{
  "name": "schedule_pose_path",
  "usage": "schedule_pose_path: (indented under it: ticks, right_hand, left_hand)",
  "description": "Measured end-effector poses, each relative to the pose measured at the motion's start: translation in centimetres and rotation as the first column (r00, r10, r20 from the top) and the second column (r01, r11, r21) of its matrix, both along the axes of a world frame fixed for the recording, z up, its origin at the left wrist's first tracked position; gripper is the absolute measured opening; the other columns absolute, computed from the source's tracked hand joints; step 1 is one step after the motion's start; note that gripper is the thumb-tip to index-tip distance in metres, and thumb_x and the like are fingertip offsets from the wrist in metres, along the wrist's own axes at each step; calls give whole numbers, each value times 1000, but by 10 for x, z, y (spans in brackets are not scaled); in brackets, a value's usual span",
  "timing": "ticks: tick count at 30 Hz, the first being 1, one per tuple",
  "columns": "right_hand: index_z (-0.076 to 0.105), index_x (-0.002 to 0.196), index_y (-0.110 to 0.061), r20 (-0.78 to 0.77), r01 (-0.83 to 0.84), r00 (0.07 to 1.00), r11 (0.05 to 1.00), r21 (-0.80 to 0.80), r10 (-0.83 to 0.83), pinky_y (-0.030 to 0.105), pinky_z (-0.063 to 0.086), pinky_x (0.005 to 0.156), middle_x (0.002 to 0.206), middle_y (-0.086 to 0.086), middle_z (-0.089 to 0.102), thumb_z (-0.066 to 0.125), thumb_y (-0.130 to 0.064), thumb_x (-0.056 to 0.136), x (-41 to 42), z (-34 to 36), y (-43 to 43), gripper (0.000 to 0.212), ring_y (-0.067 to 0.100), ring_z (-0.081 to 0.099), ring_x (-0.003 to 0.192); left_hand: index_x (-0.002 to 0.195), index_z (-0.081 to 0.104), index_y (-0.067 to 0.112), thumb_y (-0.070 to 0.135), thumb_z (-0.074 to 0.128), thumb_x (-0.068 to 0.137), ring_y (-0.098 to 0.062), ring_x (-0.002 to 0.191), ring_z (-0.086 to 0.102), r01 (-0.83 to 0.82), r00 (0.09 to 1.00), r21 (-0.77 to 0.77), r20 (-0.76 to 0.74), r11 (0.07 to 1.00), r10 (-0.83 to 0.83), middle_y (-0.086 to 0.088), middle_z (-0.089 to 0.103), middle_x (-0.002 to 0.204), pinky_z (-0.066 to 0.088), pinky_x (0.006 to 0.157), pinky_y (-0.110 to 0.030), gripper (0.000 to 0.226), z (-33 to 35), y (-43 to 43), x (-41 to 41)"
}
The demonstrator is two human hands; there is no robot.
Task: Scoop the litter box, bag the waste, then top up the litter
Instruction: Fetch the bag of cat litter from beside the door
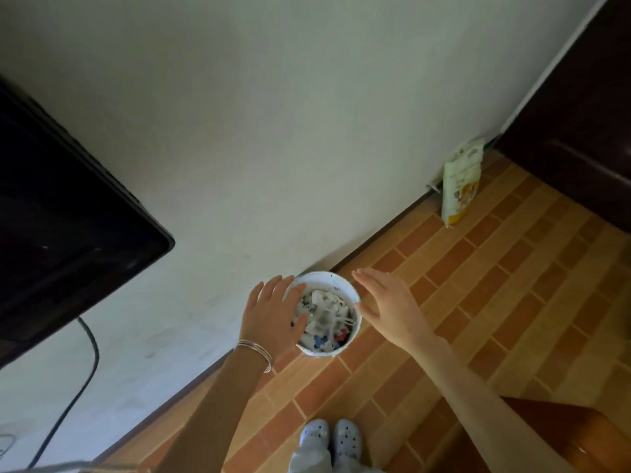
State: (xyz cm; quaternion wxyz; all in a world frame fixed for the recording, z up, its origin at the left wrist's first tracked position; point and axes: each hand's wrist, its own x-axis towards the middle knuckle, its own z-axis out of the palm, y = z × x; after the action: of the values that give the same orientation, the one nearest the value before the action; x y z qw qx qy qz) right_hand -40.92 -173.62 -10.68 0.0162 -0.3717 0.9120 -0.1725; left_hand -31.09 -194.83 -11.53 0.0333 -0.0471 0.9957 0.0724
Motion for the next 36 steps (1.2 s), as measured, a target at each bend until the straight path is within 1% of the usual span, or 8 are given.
schedule_pose_path:
  ticks: [2, 6, 13, 17, 21, 26, 30, 36]
  right_hand:
    - [54, 126, -14, -34, 25, 999, 1000, -9, -26, 40, 43, 97, 123, 2, 60, 70, -32, 78, 5, 17, 8, 54, 18, 56, 113]
    - [48, 131, -14, -151, 54, 987, 998, -39, -60, 42, 37, 103, 131, 2, 55, 47, -41, 86, 7, 57, 20, 53, 17, 50, 122]
    - [43, 135, -11, -259, 87, 959, 987, -134, -119, 40, 26, 108, 138, 6, 48, 48, -35, 86, 19, 108, 38, 54, 20, 40, 130]
    - [39, 139, -14, -238, 116, 961, 986, -119, -141, 40, 21, 112, 144, 6, 41, 52, -34, 88, 35, 108, 51, 56, 20, 32, 135]
    - [37, 141, -14, -210, 186, 957, 979, -82, -199, 47, 23, 113, 147, 4, 36, 58, -32, 88, 53, 97, 67, 60, 19, 25, 139]
    - [34, 142, -16, -182, 259, 949, 966, -19, -258, 49, 23, 112, 148, 3, 35, 56, -35, 88, 63, 87, 87, 61, 20, 25, 139]
    - [28, 144, -18, -149, 279, 951, 960, 33, -272, 45, 18, 114, 150, 1, 31, 52, -38, 90, 51, 79, 106, 63, 18, 21, 140]
    - [24, 146, -21, -83, 280, 958, 957, 76, -274, 45, 19, 114, 151, -1, 29, 50, -39, 91, 7, 65, 140, 64, 15, 19, 141]
  left_hand:
    - [114, 64, 19, 47, 38, 80, -28, 107, 61, 7, 999, 3, -44, 1000, -7, -5, 65, 117, 50, 90, -47, 51, 20, 0, 1]
    - [119, 62, 19, 48, 35, 84, -29, 111, 59, 36, 989, -3, -142, 999, -36, -6, 62, 121, 48, 92, -49, 52, 61, -2, -4]
    - [125, 58, 17, 46, 36, 84, -32, 115, 56, 127, 956, -30, -262, 991, -130, -10, 59, 126, 44, 96, -50, 54, 116, 20, -5]
    - [129, 54, 19, 47, 34, 86, -31, 121, 52, 186, 949, -22, -257, 982, -185, -8, 55, 132, 40, 100, -51, 55, 122, 42, 4]
    - [133, 51, 19, 50, 32, 87, -29, 125, 49, 192, 956, 4, -227, 981, -187, -8, 52, 136, 40, 101, -51, 58, 116, 57, 11]
    - [131, 52, 19, 51, 30, 86, -29, 123, 51, 269, 951, -21, -155, 963, -269, -7, 54, 135, 43, 98, -51, 59, 100, 66, 4]
    - [132, 51, 20, 51, 31, 84, -29, 123, 51, 293, 950, -24, -109, 956, -294, -7, 53, 135, 42, 99, -50, 60, 93, 76, -14]
    - [131, 52, 22, 52, 30, 85, -27, 122, 52, 307, 946, -62, -86, 950, -312, -6, 55, 133, 42, 99, -49, 59, 87, 109, -61]
